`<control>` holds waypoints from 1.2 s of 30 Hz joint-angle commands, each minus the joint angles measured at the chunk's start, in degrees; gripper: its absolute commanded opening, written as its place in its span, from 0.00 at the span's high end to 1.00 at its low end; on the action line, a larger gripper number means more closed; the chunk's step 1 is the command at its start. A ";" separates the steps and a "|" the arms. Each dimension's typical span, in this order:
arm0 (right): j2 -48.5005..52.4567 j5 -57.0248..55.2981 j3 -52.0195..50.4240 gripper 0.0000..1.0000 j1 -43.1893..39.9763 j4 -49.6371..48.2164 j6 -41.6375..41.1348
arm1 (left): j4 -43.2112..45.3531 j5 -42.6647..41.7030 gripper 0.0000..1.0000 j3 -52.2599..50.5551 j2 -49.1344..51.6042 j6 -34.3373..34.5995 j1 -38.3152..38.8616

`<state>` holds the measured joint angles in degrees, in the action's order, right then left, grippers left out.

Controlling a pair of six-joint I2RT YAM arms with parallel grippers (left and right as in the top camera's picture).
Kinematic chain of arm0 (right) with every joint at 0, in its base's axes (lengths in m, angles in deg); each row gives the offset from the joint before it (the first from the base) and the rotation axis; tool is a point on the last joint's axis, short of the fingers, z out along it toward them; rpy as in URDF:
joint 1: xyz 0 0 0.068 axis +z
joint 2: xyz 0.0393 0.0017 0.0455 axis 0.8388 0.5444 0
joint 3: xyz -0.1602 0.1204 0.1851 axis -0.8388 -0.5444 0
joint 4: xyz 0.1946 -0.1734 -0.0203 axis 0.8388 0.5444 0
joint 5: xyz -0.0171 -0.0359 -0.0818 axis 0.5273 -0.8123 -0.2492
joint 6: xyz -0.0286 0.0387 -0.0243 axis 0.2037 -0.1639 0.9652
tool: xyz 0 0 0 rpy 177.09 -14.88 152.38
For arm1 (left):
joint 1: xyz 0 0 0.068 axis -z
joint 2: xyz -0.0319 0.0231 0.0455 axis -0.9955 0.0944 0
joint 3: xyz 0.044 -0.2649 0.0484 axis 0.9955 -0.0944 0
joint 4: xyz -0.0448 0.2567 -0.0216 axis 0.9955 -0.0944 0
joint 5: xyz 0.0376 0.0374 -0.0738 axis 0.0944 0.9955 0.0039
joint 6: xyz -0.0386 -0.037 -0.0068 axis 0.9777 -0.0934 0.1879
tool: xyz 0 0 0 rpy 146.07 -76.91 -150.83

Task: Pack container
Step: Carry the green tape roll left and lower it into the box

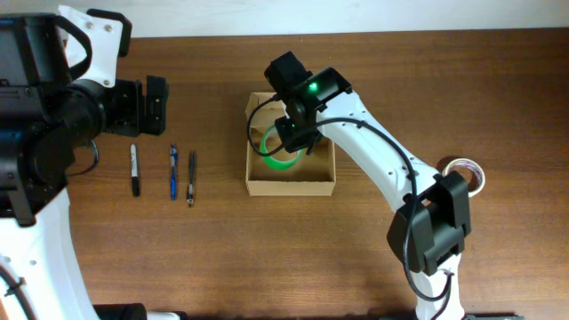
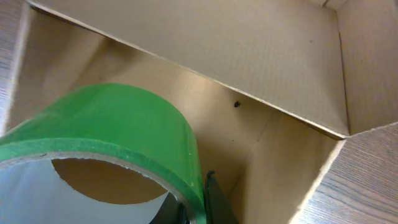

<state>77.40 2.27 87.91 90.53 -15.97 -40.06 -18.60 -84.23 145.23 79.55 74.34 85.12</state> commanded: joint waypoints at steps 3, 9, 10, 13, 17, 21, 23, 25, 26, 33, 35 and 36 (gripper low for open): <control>1.97 -1.09 -0.72 0.96 -0.15 0.07 0.90 | 0.22 0.39 0.01 0.94 -0.55 0.63 0.22; 2.27 -1.05 -1.79 0.96 -0.15 -0.48 0.92 | 0.22 0.39 0.01 0.94 -0.55 0.61 0.22; 2.32 -1.05 -1.86 0.96 -0.15 -0.55 0.92 | 0.22 0.39 0.01 0.94 -0.55 0.63 0.22; 2.32 -1.05 -2.32 0.96 -0.04 -0.96 0.90 | 0.24 0.39 0.01 0.94 -0.55 0.63 0.22; 2.32 -1.03 -3.54 0.96 -0.04 -1.53 0.90 | 0.24 0.39 0.01 0.94 -0.55 0.63 0.22; 2.32 -1.03 -3.72 0.96 -0.04 -1.73 0.87 | 0.24 0.39 0.01 0.94 -0.55 0.63 0.22; 2.32 -1.03 -3.74 0.96 -0.04 -1.81 0.87 | 0.24 0.39 0.01 0.94 -0.55 0.63 0.22; 2.32 -1.01 -3.80 0.96 -0.04 -1.79 0.87 | 0.22 0.39 0.01 0.94 -0.55 0.63 0.22; 2.32 -0.85 -3.82 0.96 -0.04 -1.79 0.87 | 0.22 0.39 0.01 0.94 -0.55 0.63 0.22; 2.32 -0.57 -4.04 0.96 -0.04 -2.38 0.83 | 0.20 0.39 0.01 0.94 -0.55 0.63 0.22; 2.32 0.74 -4.04 0.96 -0.04 -3.48 0.85 | 0.13 0.39 0.01 0.94 -0.55 0.63 0.22; 2.32 1.25 -4.04 0.96 0.04 -4.20 0.85 | 0.09 0.39 0.01 0.94 -0.55 0.63 0.22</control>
<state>79.48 2.38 84.28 90.53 -19.23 -39.49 -18.62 -84.23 145.23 79.55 74.32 85.12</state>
